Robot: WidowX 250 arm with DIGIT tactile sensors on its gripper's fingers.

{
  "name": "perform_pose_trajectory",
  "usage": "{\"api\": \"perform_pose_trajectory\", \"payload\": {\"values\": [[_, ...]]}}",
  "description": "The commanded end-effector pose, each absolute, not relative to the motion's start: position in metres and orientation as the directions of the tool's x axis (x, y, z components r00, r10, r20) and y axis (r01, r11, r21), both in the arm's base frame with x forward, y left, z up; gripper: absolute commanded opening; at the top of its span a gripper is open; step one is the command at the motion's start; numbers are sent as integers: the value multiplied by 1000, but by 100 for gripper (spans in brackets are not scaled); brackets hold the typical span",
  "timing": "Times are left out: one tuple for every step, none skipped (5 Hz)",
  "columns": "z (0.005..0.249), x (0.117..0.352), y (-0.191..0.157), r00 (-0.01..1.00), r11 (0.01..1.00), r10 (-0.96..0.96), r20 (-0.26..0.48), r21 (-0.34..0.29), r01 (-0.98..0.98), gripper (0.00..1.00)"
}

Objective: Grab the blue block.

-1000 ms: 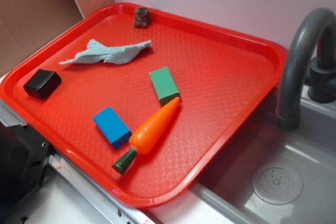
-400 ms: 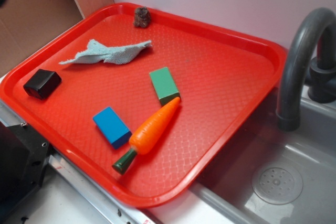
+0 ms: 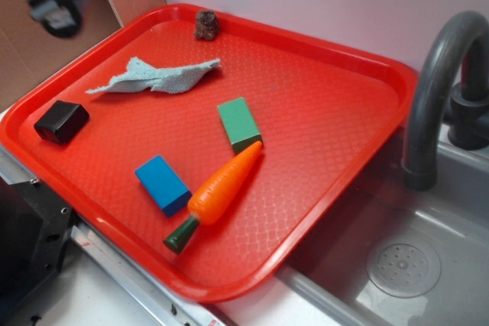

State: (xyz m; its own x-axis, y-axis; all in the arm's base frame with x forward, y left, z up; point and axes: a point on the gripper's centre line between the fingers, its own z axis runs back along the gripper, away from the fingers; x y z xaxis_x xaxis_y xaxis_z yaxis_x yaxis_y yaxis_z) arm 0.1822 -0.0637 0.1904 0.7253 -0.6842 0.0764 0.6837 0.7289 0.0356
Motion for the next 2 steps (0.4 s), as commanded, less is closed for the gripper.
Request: {"api": "perform_pose_trajectory", "payload": {"values": [[180,155,-97,295,304,-947,126,61,951,100],[165,138,-86,53,59,-992,117,49,997,100]]}}
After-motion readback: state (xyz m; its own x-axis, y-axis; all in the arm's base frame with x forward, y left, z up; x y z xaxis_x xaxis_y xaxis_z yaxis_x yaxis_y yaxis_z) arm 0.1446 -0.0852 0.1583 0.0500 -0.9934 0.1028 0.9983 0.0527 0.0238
